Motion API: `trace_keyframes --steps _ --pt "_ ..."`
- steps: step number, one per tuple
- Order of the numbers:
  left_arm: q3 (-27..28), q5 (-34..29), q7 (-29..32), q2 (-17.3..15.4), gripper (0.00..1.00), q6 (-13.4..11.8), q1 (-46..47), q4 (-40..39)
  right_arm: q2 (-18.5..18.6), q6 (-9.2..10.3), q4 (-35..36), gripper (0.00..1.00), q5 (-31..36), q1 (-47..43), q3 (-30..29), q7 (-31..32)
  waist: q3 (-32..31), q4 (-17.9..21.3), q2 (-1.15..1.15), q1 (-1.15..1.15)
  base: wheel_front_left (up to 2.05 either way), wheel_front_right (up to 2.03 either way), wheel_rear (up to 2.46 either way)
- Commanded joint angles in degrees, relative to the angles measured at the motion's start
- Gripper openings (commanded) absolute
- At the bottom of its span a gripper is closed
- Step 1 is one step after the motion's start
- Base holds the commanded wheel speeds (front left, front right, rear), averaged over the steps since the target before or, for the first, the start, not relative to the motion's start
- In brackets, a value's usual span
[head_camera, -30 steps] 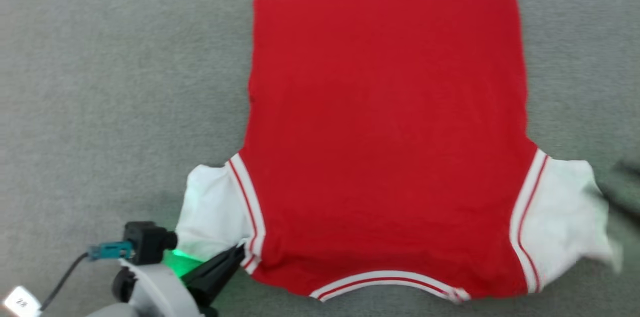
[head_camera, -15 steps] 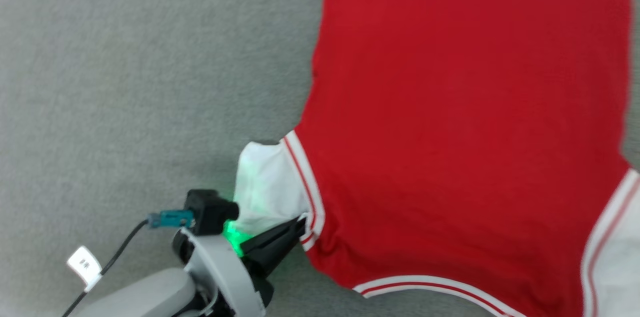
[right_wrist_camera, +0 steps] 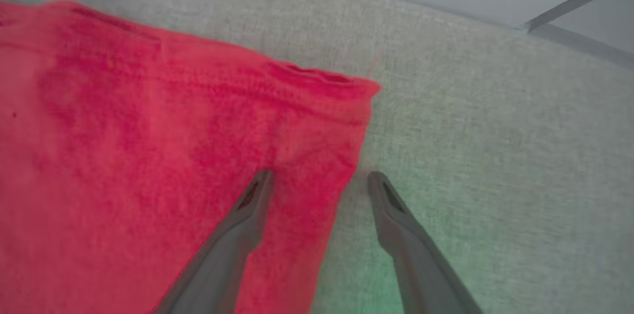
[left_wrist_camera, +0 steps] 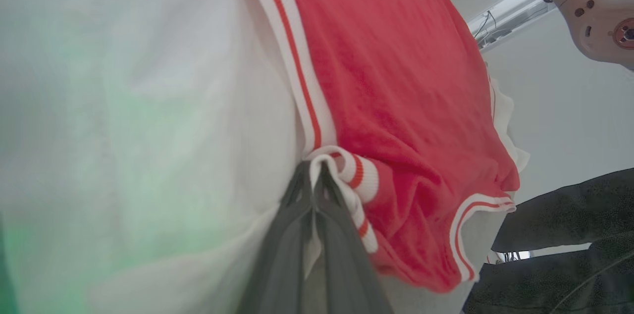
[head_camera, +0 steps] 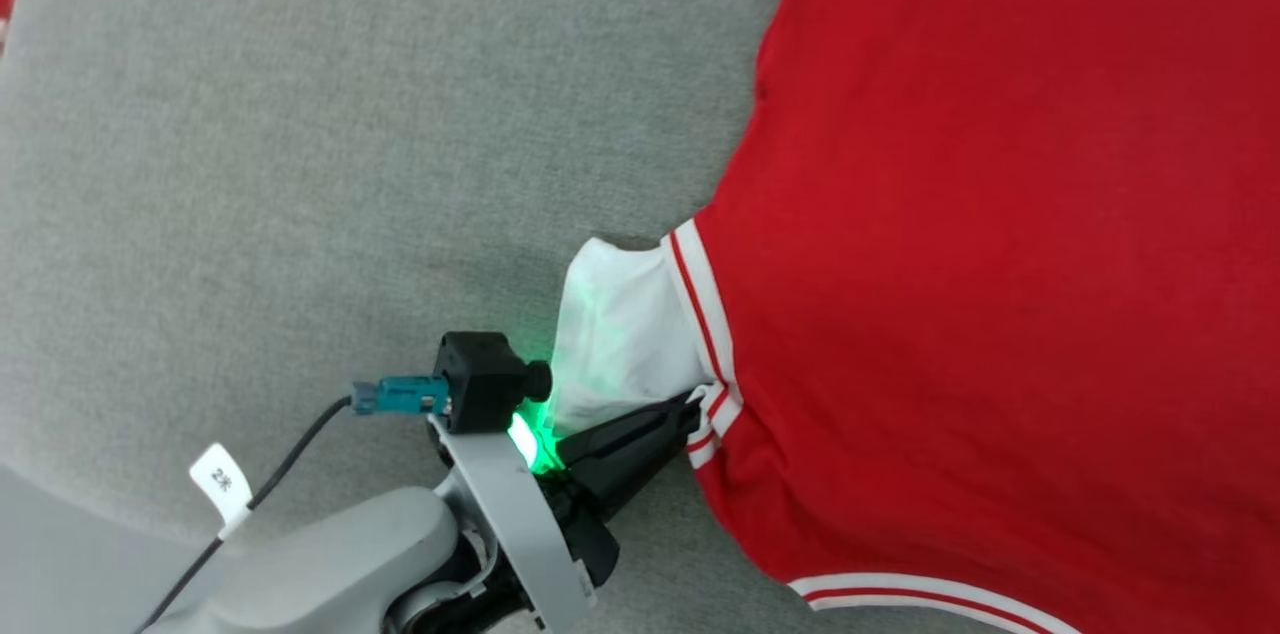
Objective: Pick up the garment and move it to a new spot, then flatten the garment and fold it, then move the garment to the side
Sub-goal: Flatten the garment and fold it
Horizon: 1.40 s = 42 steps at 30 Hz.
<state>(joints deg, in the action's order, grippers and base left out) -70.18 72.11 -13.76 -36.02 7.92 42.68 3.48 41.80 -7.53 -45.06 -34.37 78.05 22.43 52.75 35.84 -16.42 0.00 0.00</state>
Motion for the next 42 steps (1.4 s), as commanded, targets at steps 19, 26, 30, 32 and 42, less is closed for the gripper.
trace_keyframes --steps 19,26,30,32,42 --pt "-2.0 2.0 -1.0 -1.2 0.00 -1.0 -2.2 7.7 3.4 0.09 5.9 0.00 -5.7 -8.7 8.5 -6.2 -7.3 3.0 0.00 0.00 0.00 0.00 0.00" --pt "-0.8 2.6 -1.2 -2.4 0.00 -0.7 -5.4 7.5 13.8 0.09 22.0 0.00 -16.1 -24.3 11.5 -6.4 -13.3 7.5 0.00 0.00 0.00 0.00 0.00" --pt "1.4 2.4 -1.3 -3.3 0.00 -0.6 -7.3 7.4 18.1 0.09 30.3 0.00 -18.8 -35.2 10.4 -8.6 -14.7 10.0 0.00 0.00 0.00 0.00 0.00" --pt "2.5 2.0 -1.3 -3.7 0.00 -0.6 -8.4 7.5 19.1 0.09 33.9 0.00 -19.9 -41.0 9.4 -9.5 -15.2 11.2 0.00 0.00 0.00 0.00 0.00" --pt "9.4 -0.8 -1.3 -4.9 0.00 -0.9 -12.8 7.8 15.7 0.08 46.6 0.00 -17.0 -67.3 3.5 -10.7 -16.1 15.2 0.00 0.00 0.00 0.00 0.00"
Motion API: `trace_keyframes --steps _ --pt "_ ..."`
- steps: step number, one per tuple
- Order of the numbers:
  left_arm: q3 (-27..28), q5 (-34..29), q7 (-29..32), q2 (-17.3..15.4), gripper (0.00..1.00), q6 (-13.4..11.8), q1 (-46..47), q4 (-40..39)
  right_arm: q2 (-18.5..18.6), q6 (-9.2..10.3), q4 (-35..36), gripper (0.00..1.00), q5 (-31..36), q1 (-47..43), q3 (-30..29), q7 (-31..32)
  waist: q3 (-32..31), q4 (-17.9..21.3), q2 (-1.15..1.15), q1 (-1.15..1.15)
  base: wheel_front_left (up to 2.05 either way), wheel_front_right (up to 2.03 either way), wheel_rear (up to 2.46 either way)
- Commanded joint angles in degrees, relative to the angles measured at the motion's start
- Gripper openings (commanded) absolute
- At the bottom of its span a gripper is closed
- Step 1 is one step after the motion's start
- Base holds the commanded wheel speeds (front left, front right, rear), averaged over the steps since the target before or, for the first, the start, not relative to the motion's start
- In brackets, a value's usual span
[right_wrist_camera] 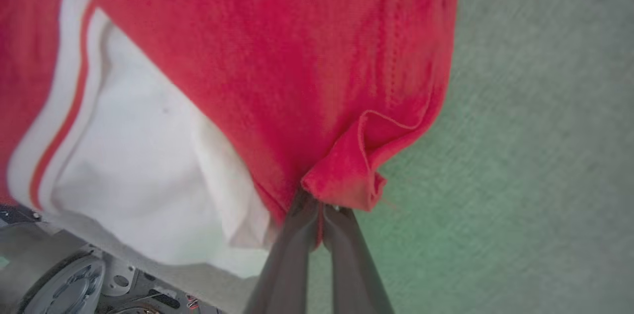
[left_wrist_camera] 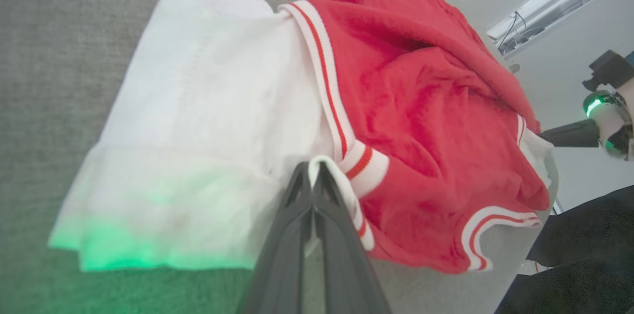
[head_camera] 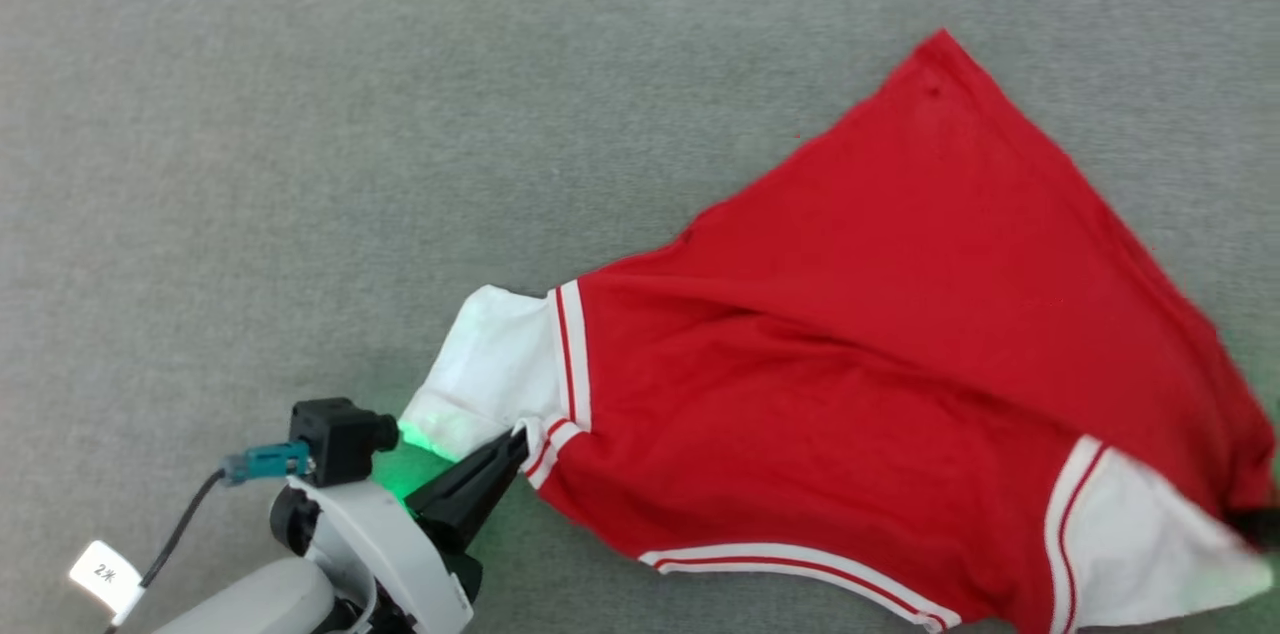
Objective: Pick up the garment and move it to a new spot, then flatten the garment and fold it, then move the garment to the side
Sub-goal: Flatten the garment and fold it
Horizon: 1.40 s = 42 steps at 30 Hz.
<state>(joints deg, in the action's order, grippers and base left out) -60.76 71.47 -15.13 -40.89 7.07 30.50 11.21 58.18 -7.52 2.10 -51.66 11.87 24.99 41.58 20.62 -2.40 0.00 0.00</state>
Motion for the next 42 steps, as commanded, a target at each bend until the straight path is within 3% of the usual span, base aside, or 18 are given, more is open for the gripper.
trace_keyframes --steps 1,8,9,10,11,12,17,22,26,28,32,42 --pt "0.7 -0.5 0.0 0.0 0.00 -0.1 -0.9 0.0 -1.6 0.07 0.7 0.00 1.3 -3.1 0.1 0.4 -0.9 1.4 0.00 0.00 0.00 0.00 0.00" --pt "3.9 -1.9 0.0 -0.5 0.00 -0.4 -3.3 -0.9 -9.4 0.06 6.9 0.00 6.3 -12.7 -5.2 1.4 -0.8 3.2 0.00 0.00 0.00 0.00 0.00" --pt "3.9 -2.1 0.0 -0.6 0.00 -0.4 -3.5 -1.1 -10.3 0.06 7.4 0.09 7.1 -13.2 -6.2 1.3 -0.7 3.4 0.00 0.00 0.00 0.00 0.00" --pt "3.9 -2.3 0.0 -0.8 0.00 -0.4 -3.7 -1.2 -11.0 0.07 8.2 0.30 8.1 -13.6 -7.0 1.1 -0.5 3.7 0.00 0.00 0.00 0.00 0.00" --pt "3.9 -2.2 0.0 -0.9 0.00 -0.5 -3.8 -1.4 -11.5 0.07 8.9 0.60 8.9 -13.7 -8.0 0.7 -0.4 4.0 0.00 0.00 0.00 0.00 0.00" --pt "3.9 -2.3 0.0 -0.9 0.00 -0.5 -3.8 -1.5 -12.1 0.07 9.4 1.00 9.6 -13.8 -9.4 0.2 -0.4 4.2 0.00 0.00 0.00 0.00 0.00" --pt "4.4 -2.5 0.0 -0.7 0.00 -0.6 -3.5 -2.2 -13.2 0.08 12.9 1.00 9.6 -14.7 -18.0 0.3 0.0 4.6 0.00 0.00 0.00 0.00 0.00" --pt "4.1 -4.1 0.1 0.6 0.00 -0.7 -2.0 -2.9 -11.5 0.07 18.1 1.00 8.8 -13.2 -28.3 2.5 1.4 3.1 0.00 0.00 0.00 0.00 0.00" --pt "3.6 -5.7 0.2 2.3 0.00 -0.7 -0.7 -3.1 -10.1 0.07 20.4 1.00 8.4 -7.2 -30.6 1.7 2.4 0.8 0.00 0.00 0.00 0.00 0.00" --pt "3.4 -6.3 0.2 3.3 0.00 -0.6 0.1 -3.1 -9.4 0.08 19.5 1.00 9.9 -2.1 -28.4 0.3 3.1 -0.6 0.00 0.00 0.00 0.00 0.00" --pt "3.0 -7.5 0.2 5.1 0.00 -0.4 1.6 -2.7 -7.9 0.08 14.5 1.00 14.3 10.0 -18.3 -1.7 4.9 -3.1 0.00 0.00 0.00 0.00 0.00" --pt "1.0 -9.4 0.4 9.1 0.00 0.2 4.6 0.2 -10.1 0.08 -9.9 1.00 17.1 36.8 9.6 -2.4 8.1 -8.7 0.00 0.00 0.00 0.00 0.00"
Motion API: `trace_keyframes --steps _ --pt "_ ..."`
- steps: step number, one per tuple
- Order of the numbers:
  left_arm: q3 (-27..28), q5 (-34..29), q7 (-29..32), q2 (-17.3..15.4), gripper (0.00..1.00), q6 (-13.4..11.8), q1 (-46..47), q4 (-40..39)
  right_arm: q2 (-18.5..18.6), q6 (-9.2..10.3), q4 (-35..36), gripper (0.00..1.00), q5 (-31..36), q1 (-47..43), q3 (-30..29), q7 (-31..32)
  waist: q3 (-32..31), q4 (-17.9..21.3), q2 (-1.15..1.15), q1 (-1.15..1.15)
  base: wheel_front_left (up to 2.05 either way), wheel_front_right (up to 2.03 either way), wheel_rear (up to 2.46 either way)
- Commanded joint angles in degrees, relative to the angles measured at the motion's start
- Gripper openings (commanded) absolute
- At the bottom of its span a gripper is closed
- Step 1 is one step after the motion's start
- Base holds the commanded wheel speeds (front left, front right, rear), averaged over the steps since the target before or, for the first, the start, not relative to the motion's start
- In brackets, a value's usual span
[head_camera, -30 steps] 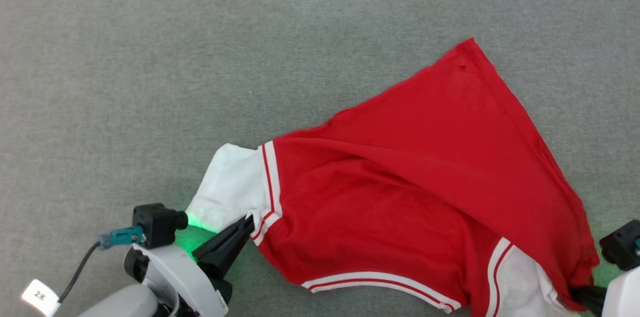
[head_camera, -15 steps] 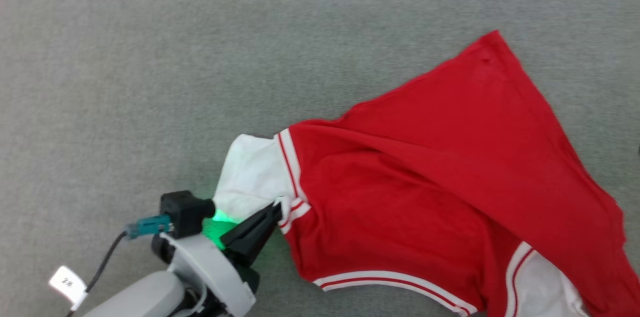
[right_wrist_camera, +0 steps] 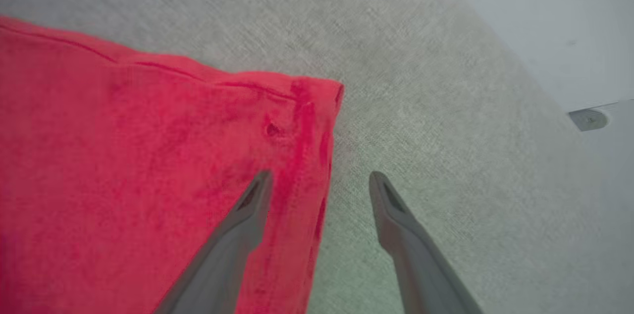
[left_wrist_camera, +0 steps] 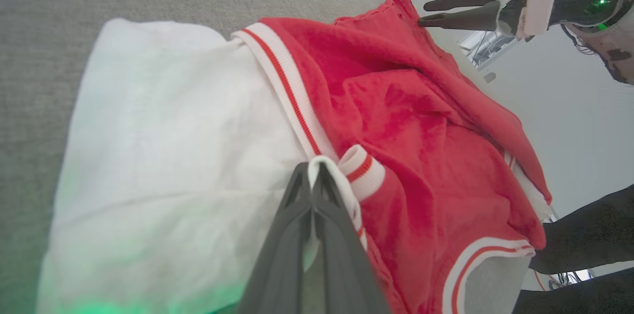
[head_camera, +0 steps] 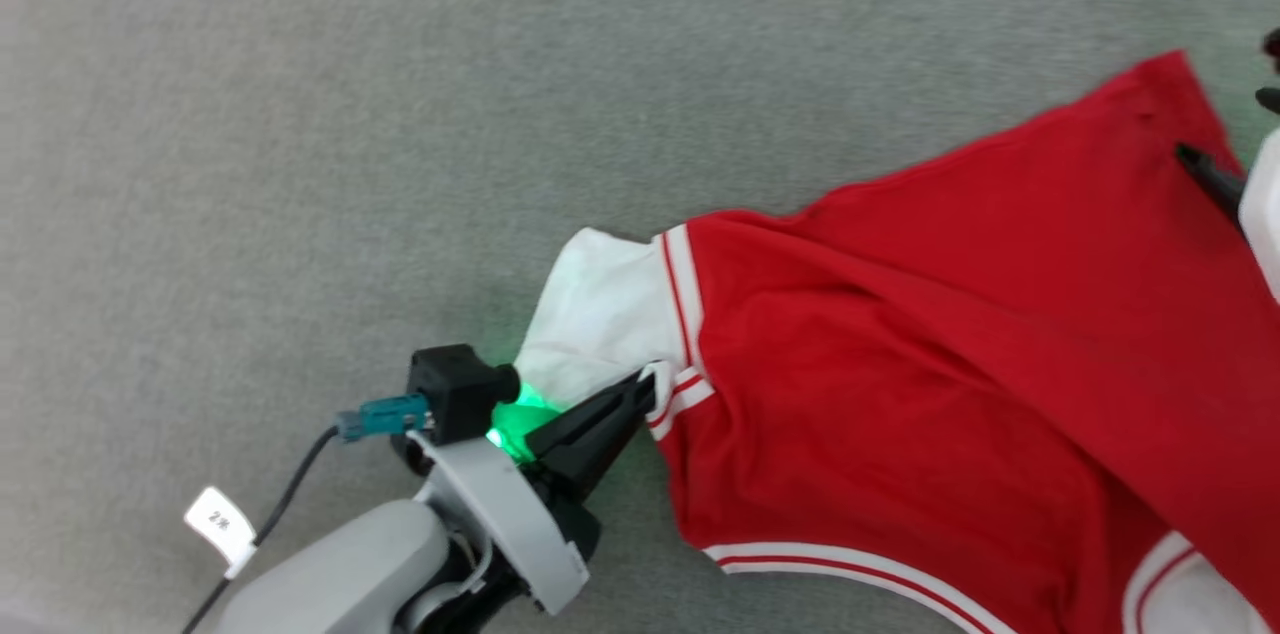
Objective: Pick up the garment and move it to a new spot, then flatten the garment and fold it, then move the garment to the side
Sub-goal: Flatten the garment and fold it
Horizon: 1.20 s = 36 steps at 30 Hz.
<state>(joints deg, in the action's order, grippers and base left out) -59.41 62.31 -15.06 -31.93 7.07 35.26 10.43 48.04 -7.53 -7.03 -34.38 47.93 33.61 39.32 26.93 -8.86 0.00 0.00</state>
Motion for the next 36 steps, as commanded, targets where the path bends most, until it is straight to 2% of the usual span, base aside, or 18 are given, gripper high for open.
trace_keyframes --steps 1,4,5,6,7,8,11,17,21,25,27,32,36 --pt "-0.6 -0.3 0.3 0.5 0.00 0.2 0.0 1.2 -0.2 0.09 -2.6 1.00 -0.8 2.1 3.0 -0.3 2.0 -2.6 0.00 0.00 0.00 0.00 0.00" --pt "-0.9 -0.5 0.2 1.1 0.00 0.3 0.2 2.0 -0.6 0.08 -7.1 1.00 -3.5 4.6 8.5 0.0 2.3 -3.4 0.00 0.00 0.00 0.00 0.00" --pt "-0.9 -0.5 0.2 1.2 0.00 0.2 0.3 2.3 -0.7 0.08 -8.1 0.74 -4.4 4.8 10.4 0.2 2.3 -3.5 0.00 0.00 0.00 0.00 0.00" --pt "-0.9 -0.6 0.2 1.2 0.00 0.2 0.4 2.5 -0.6 0.06 -8.7 0.43 -5.5 5.3 12.0 0.3 2.3 -3.6 0.00 0.00 0.00 0.00 0.00" --pt "-0.7 -0.5 0.2 1.1 0.00 0.2 0.5 2.7 -0.4 0.06 -9.3 0.24 -6.6 5.7 13.4 0.1 2.3 -3.6 0.00 0.00 0.00 0.00 0.00" --pt "-0.4 -0.4 0.1 1.1 0.00 0.2 0.6 2.8 -0.3 0.06 -9.7 0.00 -7.3 6.2 14.6 -0.2 2.1 -3.5 0.00 0.00 0.00 0.00 0.00" --pt "1.0 0.4 0.1 0.9 0.00 0.2 0.7 2.4 0.2 0.08 -10.7 0.00 -10.1 8.1 16.2 -2.7 1.4 -2.6 0.00 0.00 0.00 0.00 0.00" --pt "3.4 2.2 0.0 -0.5 0.00 0.3 2.2 1.0 0.5 0.11 -13.4 0.00 -14.3 11.9 14.0 -9.0 -0.4 -0.3 0.00 0.00 0.00 0.00 0.00" --pt "4.0 4.7 0.0 -1.6 0.00 0.3 6.2 -1.0 -1.0 0.09 -16.3 0.00 -17.9 14.3 10.9 -14.8 -1.7 1.5 0.00 0.00 0.00 0.00 0.00" --pt "4.6 8.2 2.0 -3.2 0.00 0.3 14.2 -0.3 -3.4 0.09 -20.1 0.00 -20.0 17.7 7.1 -21.4 -2.4 3.6 0.00 0.00 0.00 0.00 0.00" --pt "6.0 10.0 3.0 -3.7 0.00 0.3 19.0 1.6 -5.5 0.09 -23.0 0.00 -20.8 20.4 4.9 -24.5 -2.3 4.9 0.00 0.00 0.00 0.00 0.00" --pt "10.6 14.3 4.8 -2.4 0.00 0.3 33.4 10.2 -10.2 0.09 -31.9 0.00 -18.4 30.2 0.2 -32.0 -0.5 7.7 0.00 0.00 0.00 0.00 0.00" --pt "14.6 13.5 3.0 -0.5 0.00 0.3 45.9 19.5 -13.3 0.10 -39.6 0.00 -15.1 39.1 -3.6 -38.8 1.2 9.5 0.00 0.00 0.00 0.00 0.00"
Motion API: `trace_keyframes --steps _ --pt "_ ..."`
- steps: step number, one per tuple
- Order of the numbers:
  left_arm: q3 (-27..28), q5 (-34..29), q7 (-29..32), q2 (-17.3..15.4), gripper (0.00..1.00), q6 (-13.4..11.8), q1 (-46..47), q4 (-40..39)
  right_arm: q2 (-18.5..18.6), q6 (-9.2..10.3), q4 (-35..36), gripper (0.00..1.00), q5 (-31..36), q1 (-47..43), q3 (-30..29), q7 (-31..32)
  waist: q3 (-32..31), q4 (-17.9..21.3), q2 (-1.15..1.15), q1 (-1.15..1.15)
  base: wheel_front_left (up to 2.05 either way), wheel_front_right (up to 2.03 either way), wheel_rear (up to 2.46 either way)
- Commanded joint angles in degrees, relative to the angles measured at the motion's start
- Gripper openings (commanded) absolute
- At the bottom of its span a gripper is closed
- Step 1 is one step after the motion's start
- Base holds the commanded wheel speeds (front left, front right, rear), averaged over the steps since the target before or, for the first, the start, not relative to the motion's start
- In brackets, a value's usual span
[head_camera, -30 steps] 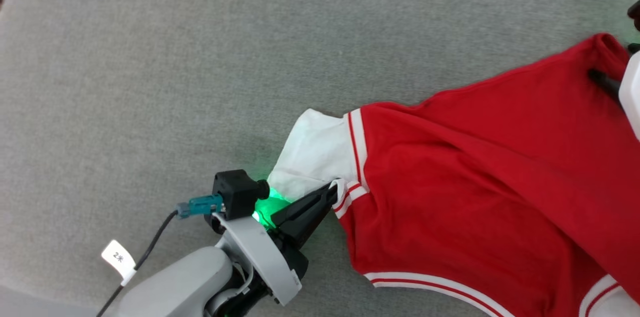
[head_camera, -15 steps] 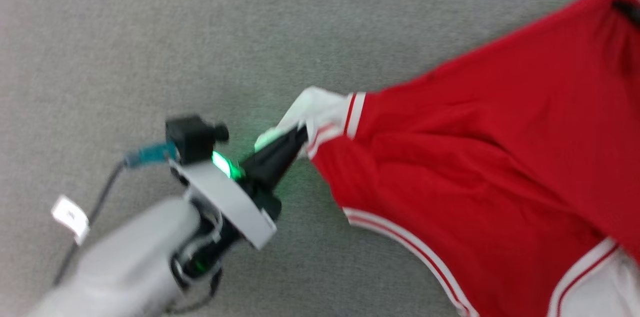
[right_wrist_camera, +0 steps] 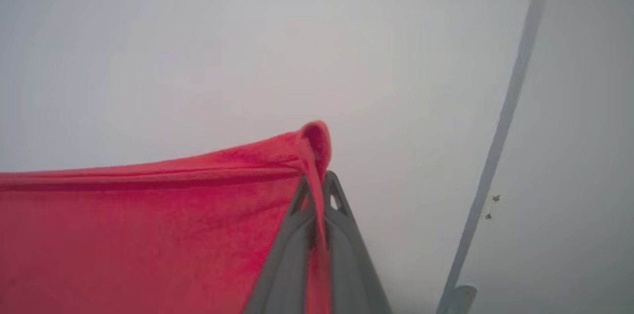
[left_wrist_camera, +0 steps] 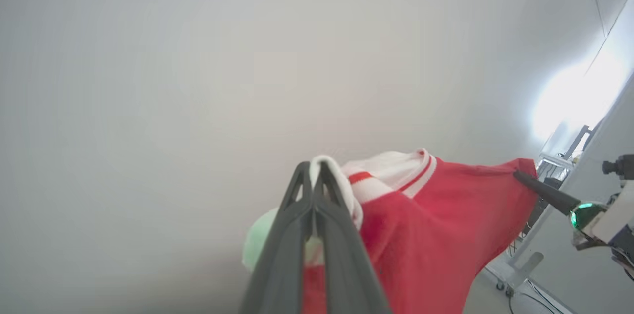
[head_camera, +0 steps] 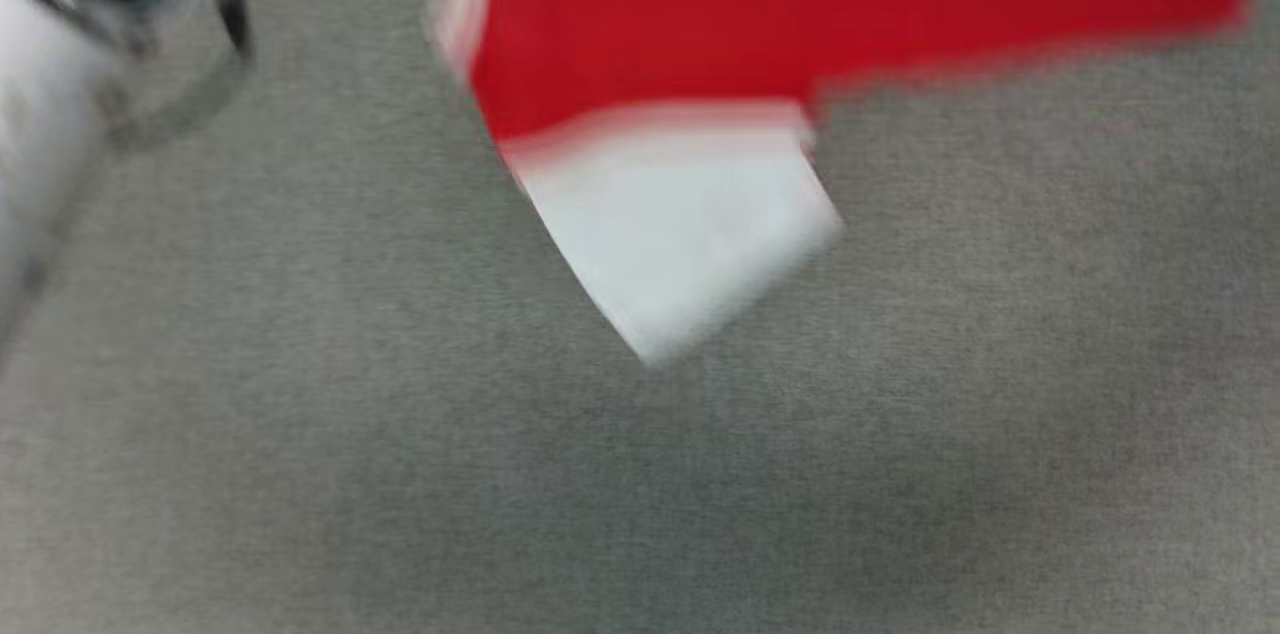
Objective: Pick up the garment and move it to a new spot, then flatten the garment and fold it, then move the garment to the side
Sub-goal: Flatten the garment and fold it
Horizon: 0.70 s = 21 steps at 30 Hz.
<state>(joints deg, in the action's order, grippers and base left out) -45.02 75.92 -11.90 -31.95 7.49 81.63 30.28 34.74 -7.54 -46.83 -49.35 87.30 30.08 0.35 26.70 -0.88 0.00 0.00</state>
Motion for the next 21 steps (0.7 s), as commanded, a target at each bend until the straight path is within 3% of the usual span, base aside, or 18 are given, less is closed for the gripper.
trace_keyframes --steps 1,5,9,14,21 --pt "1.2 -1.1 -1.0 -0.1 0.00 -0.1 2.7 2.2 -0.8 0.11 -1.3 0.00 0.5 1.7 -1.2 -1.6 1.9 1.9 0.00 0.00 0.00 0.00 0.00" --pt "4.4 -4.9 -3.0 3.0 0.00 -0.1 12.5 8.7 -3.1 0.15 -7.0 0.00 3.2 8.2 -4.0 -8.4 2.8 2.7 0.00 0.00 0.00 0.00 0.00" --pt "5.4 -5.0 -3.3 4.7 0.00 -0.1 14.0 10.0 -5.1 0.14 -9.9 0.00 4.8 9.1 -3.4 -10.8 2.9 2.8 0.00 0.00 0.00 0.00 0.00" --pt "3.7 -2.4 -3.3 4.9 0.00 -0.1 5.9 9.3 -5.4 0.13 -10.4 0.00 3.5 3.9 -0.6 -9.9 2.8 2.2 0.00 0.00 0.00 0.00 0.00" --pt "3.6 -3.8 -3.3 2.1 0.00 -0.1 -13.6 -0.4 -2.0 0.12 -2.1 0.00 -3.1 -10.3 4.7 -6.9 2.8 2.3 0.00 0.00 0.00 0.00 0.00"
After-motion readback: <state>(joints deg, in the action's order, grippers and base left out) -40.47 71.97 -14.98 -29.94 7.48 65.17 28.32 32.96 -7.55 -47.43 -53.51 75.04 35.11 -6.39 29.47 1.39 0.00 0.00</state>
